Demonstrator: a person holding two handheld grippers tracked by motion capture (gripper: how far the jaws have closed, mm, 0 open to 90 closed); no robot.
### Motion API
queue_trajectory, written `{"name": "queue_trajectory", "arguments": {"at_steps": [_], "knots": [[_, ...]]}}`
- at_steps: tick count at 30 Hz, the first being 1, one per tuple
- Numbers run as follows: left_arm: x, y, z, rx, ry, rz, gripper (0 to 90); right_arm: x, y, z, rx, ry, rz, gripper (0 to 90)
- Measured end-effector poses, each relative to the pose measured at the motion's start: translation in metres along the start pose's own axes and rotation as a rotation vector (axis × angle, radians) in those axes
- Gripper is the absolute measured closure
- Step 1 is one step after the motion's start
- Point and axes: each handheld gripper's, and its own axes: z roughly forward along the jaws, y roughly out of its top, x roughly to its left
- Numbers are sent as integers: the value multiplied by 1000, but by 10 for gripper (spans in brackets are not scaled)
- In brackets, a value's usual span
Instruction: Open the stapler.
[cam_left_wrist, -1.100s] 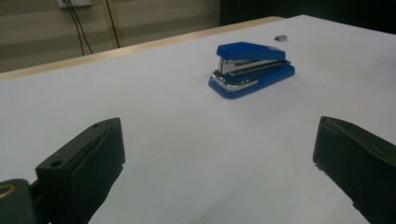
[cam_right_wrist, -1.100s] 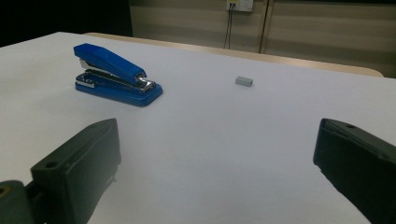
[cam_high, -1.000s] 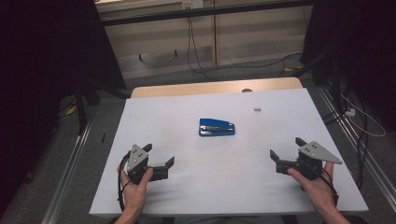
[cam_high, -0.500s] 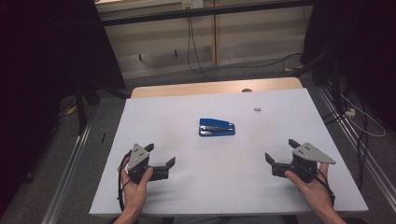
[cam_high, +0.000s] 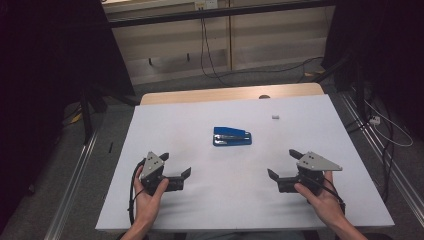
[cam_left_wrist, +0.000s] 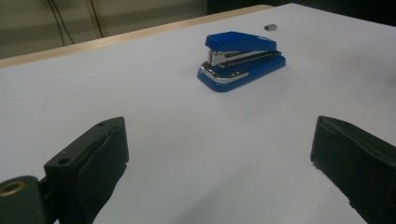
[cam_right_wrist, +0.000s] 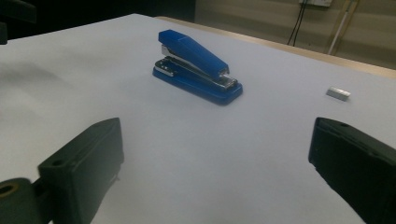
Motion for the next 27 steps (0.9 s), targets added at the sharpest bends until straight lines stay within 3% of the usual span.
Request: {"name": "queue_trajectory", "arguments": {"at_steps": [4, 7, 11, 12, 13, 22, 27], "knots": [[1, 2, 5, 7, -8, -3, 47, 7, 3, 10, 6, 22, -33, 30], [1, 5, 9, 5, -27, -11, 46, 9, 5, 16, 0, 51, -32, 25], [-1, 7, 15, 6, -42, 14, 45, 9, 7, 24, -13, 71, -23, 25], [-2, 9, 20, 23, -43, 54, 45, 9, 8, 26, -18, 66, -23, 26], [-3, 10, 23, 31, -38, 68, 44, 9, 9, 27, -19, 65, -25, 27], [-6, 21, 39, 27, -52, 73, 44, 11, 16, 39, -18, 95, -26, 31], [-4, 27, 50, 18, -89, 39, 53, 11, 22, 48, -22, 108, -23, 38]]}}
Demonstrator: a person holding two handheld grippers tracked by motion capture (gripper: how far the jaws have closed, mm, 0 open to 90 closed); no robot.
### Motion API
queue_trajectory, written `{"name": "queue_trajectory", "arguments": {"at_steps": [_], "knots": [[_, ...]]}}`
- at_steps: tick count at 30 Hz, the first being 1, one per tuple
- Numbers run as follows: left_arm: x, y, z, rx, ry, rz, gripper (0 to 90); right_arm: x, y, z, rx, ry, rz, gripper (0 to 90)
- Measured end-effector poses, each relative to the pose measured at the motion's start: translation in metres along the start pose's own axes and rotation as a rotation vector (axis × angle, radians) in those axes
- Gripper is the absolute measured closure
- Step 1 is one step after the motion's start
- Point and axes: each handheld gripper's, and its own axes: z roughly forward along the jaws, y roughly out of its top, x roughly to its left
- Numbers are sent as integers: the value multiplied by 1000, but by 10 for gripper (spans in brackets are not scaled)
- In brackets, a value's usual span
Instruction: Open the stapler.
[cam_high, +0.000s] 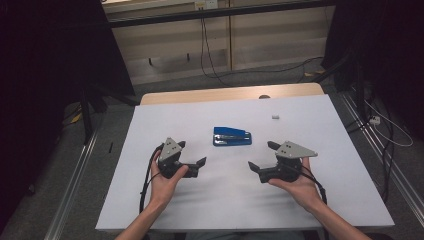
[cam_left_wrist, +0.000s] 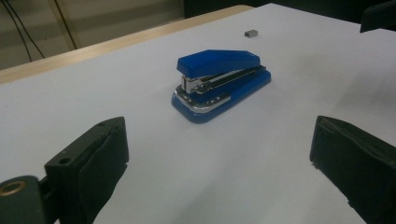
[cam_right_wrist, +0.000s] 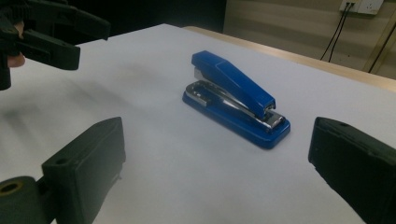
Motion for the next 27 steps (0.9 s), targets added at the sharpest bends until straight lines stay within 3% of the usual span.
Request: {"name": "queue_trajectory", "arguments": {"at_steps": [3, 8, 10, 12, 17, 20, 22, 24, 27], "knots": [[9, 2, 8, -16, 19, -15, 59, -3, 8, 2, -20, 5, 9, 60], [13, 9, 18, -22, 11, -12, 57, -6, 16, 7, -44, 9, 8, 76], [12, 12, 21, -27, 14, -1, 59, -6, 15, 11, -39, 9, 13, 84], [10, 16, 25, 3, 12, 44, 48, -6, 14, 13, -28, 10, 18, 93], [8, 22, 35, 3, -10, 38, 49, -8, 17, 19, -30, 10, 18, 108], [6, 27, 41, 5, -7, 58, 48, -9, 19, 24, -26, 20, 21, 147], [5, 31, 45, -1, -20, 41, 48, -10, 20, 29, -12, 29, 17, 154], [2, 37, 49, 2, -10, 71, 47, -11, 22, 34, -8, 29, 20, 154], [0, 43, 54, -7, -25, 85, 46, -14, 26, 39, -13, 25, 21, 166]]}}
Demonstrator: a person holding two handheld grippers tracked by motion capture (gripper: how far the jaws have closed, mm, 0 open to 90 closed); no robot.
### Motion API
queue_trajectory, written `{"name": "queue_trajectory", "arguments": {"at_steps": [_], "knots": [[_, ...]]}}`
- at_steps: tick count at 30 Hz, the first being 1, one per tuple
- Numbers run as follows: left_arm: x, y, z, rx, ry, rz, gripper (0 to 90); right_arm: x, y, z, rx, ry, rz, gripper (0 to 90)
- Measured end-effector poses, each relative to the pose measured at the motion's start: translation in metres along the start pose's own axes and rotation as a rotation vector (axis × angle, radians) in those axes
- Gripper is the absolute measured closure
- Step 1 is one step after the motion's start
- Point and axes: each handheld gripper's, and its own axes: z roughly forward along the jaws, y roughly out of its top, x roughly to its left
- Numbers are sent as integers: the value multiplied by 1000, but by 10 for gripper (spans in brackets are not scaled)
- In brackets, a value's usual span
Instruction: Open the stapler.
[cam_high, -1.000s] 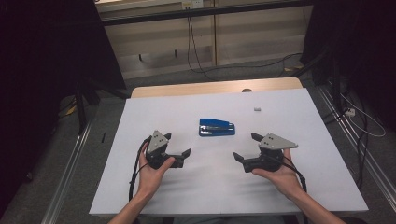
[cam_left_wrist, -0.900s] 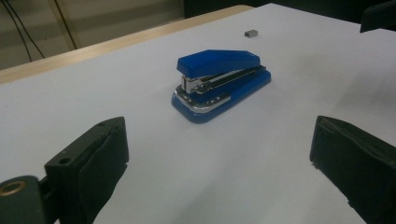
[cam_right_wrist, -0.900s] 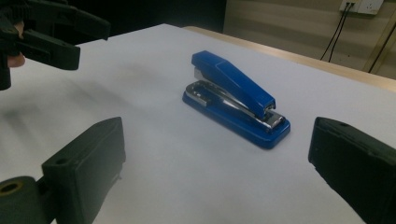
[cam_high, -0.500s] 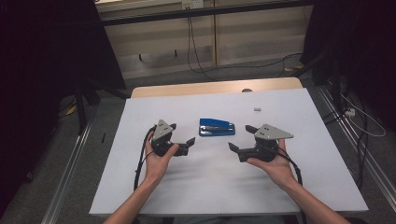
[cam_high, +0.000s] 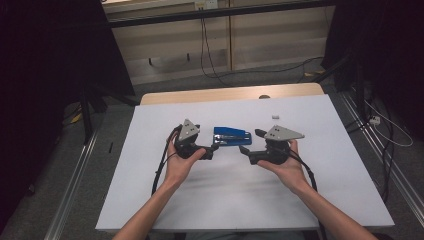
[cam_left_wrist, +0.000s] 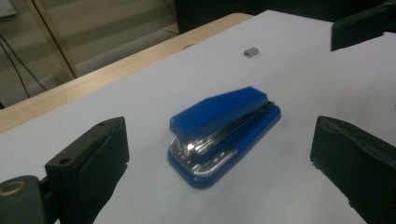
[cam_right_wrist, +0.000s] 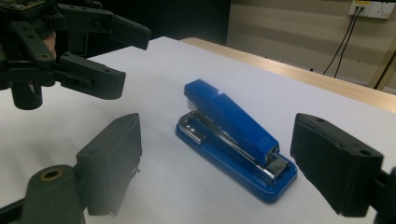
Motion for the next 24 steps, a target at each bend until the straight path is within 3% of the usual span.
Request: {"name": "queue_trajectory", "arguments": {"at_steps": [3, 5, 7, 10, 13, 19, 21, 24], "knots": [[1, 4, 4, -3, -2, -5, 46, -3, 4, 3, 18, -7, -17, 187], [2, 8, 9, -3, 13, 14, 46, -9, 9, 6, 20, -12, -12, 194], [5, 9, 12, -5, 13, -1, 47, -11, 10, 10, 21, -14, -8, 204], [8, 6, 14, -2, 20, -31, 44, -14, 8, 17, 22, -10, -2, 252], [9, 2, 18, 32, 40, -17, 36, -14, 5, 24, 24, -8, 3, 279], [12, -1, 18, 35, 32, -30, 38, -13, 4, 32, 3, -4, 24, 321], [13, -3, 18, 44, 28, -39, 41, -15, 1, 36, -2, -9, 25, 386], [13, -4, 19, 48, 40, -23, 41, -15, -1, 38, 8, -5, 22, 427]]}}
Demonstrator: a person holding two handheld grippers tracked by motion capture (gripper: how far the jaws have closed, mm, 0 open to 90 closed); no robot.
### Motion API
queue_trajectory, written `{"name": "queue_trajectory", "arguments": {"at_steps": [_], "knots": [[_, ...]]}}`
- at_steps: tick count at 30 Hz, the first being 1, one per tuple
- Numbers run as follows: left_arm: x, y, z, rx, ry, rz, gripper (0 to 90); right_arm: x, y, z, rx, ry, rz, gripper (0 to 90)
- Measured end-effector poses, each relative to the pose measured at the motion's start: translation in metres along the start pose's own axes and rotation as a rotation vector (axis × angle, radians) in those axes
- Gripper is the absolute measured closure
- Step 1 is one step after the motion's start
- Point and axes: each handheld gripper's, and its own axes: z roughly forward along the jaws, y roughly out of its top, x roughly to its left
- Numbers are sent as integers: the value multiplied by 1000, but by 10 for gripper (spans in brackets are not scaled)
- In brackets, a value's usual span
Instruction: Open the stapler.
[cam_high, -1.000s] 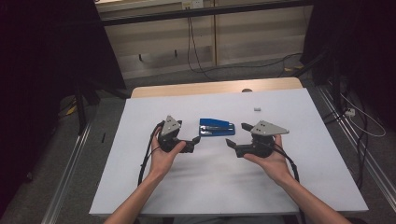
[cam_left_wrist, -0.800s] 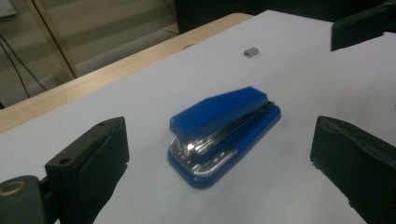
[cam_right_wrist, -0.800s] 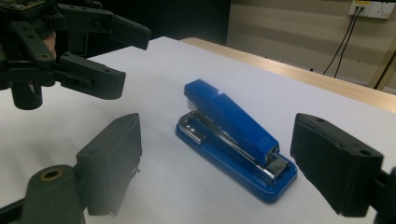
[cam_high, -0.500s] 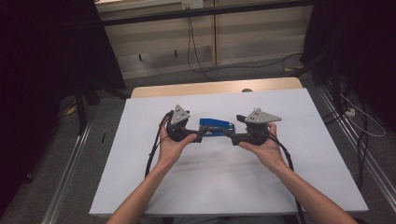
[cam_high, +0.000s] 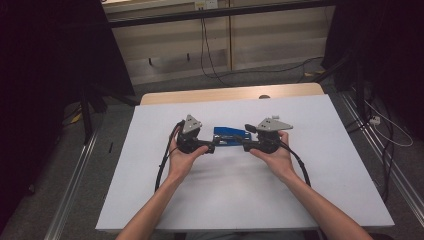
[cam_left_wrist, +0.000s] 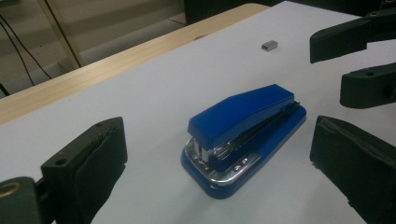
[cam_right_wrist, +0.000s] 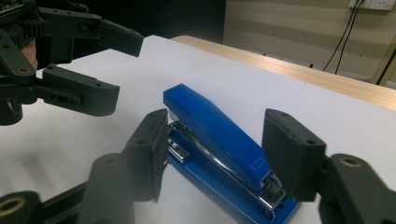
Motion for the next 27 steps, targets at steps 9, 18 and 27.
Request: {"name": "queue_trajectory", "arguments": {"at_steps": [9, 18, 27], "knots": [[5, -2, 5, -11, 21, -13, 55, -1, -4, 3, 47, 66, -13, 726], [7, -5, 9, 16, 46, -34, 67, 0, -4, 6, 93, 97, -35, 900], [7, -6, 6, 23, -1, -30, 462, 5, -4, 17, 116, 113, -36, 900]]}}
